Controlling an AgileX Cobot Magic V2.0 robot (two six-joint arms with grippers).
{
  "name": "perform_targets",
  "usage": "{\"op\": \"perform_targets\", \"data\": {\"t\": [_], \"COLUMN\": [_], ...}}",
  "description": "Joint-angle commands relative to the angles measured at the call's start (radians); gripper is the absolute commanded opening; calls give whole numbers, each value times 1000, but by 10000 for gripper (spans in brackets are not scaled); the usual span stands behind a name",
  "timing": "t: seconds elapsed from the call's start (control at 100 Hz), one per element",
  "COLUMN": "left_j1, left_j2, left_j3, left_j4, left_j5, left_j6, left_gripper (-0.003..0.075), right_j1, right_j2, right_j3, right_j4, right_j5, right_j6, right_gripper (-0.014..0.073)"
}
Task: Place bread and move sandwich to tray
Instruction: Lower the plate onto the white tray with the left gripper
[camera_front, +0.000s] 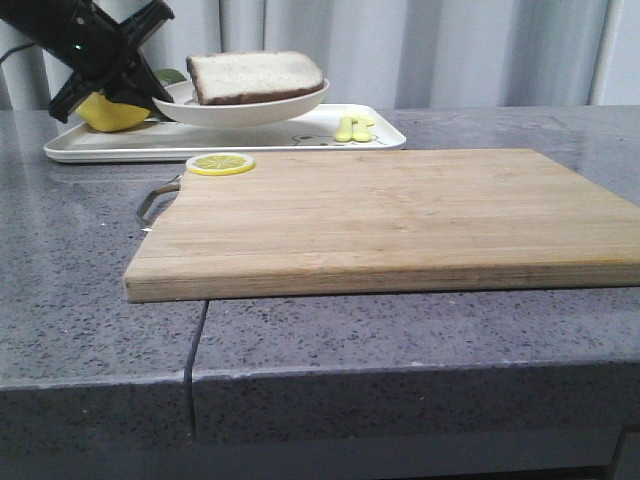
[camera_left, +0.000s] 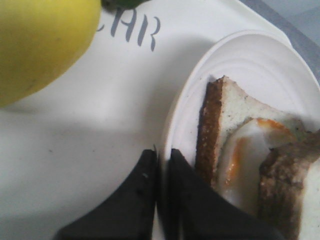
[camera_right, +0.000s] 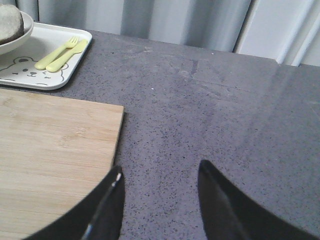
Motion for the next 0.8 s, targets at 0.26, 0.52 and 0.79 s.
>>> {"op": "perform_targets", "data": {"t": [0.26,0.52,0.79], "left_j1": [-14,-16,-16], "left_j2": [-59,-59,-59], "left_j3": [-40,-40,-40], "left_j4": [11,31,31], "left_j5": [-44,-44,-44], "left_j6": [-70,-75,-75], "left_gripper": [-20,-20,-19], "right_j1": [-4,-4,-4], "right_j2": [0,0,0], "right_j3": [-25,-25,-25], "right_j4": [-6,-6,-6], "right_j5": [-81,-81,-81], "right_j6": [0,0,0], "right_gripper": [361,361,361]}}
